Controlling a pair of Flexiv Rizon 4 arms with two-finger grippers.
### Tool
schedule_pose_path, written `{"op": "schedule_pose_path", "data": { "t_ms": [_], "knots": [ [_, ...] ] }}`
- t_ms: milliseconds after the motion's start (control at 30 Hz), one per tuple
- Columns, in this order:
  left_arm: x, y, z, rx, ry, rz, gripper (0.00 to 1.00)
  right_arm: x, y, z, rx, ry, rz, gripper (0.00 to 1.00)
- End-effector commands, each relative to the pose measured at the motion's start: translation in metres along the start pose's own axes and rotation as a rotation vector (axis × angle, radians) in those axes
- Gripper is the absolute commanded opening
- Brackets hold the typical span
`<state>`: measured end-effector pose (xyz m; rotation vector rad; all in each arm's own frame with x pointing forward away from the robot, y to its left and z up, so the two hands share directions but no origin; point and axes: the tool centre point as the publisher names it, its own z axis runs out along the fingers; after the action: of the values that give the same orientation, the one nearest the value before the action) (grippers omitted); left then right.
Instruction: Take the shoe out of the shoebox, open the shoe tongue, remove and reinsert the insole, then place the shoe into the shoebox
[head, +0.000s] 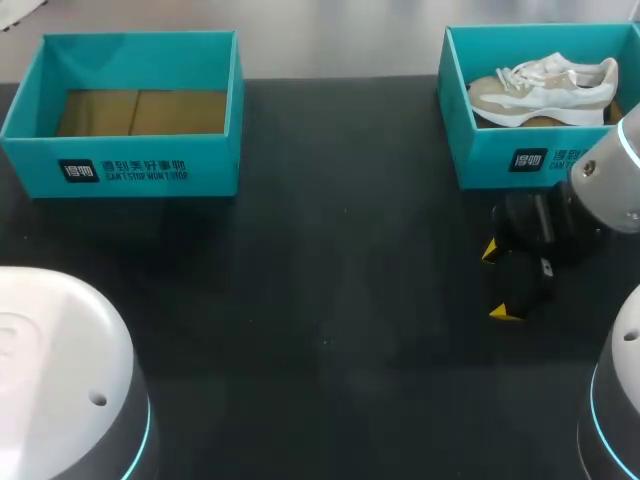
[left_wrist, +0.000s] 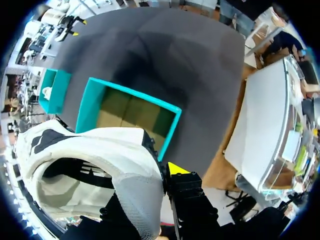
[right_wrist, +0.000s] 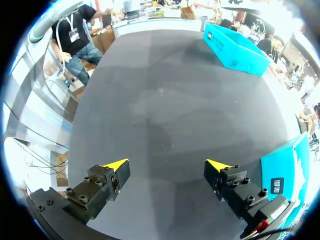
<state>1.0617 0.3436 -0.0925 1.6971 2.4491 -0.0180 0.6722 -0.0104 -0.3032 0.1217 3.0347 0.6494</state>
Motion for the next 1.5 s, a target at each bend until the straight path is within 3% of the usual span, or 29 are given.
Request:
{"op": "schedule_pose_path", "data": {
  "t_ms": [33, 533, 667, 900, 1033, 1500],
  "knots": [
    [0.000, 0.001, -0.008, 0.004, 0.037, 0.363, 0.00, 0.001, 0.000, 0.001, 0.002, -0.002, 0.001, 1.00],
    [0.000, 0.006, -0.006, 0.012, 0.057, 0.427, 0.00, 0.001, 0.000, 0.001, 0.002, -0.002, 0.001, 1.00],
    [-0.010, 0.003, 0.014, 0.067, 0.094, 0.441, 0.00, 0.001, 0.000, 0.001, 0.002, -0.002, 0.001, 1.00],
    [-0.014, 0.001, 0.040, 0.081, 0.154, 0.469, 0.00, 0.001, 0.000, 0.001, 0.002, -0.002, 0.001, 1.00],
    [-0.014, -0.003, 0.053, 0.130, 0.134, 0.491, 0.00, 0.001, 0.000, 0.001, 0.002, -0.002, 0.001, 1.00],
    [-0.014, -0.003, 0.055, 0.155, 0.127, 0.501, 0.00, 0.001, 0.000, 0.001, 0.002, -0.002, 0.001, 1.00]
  ]
}}
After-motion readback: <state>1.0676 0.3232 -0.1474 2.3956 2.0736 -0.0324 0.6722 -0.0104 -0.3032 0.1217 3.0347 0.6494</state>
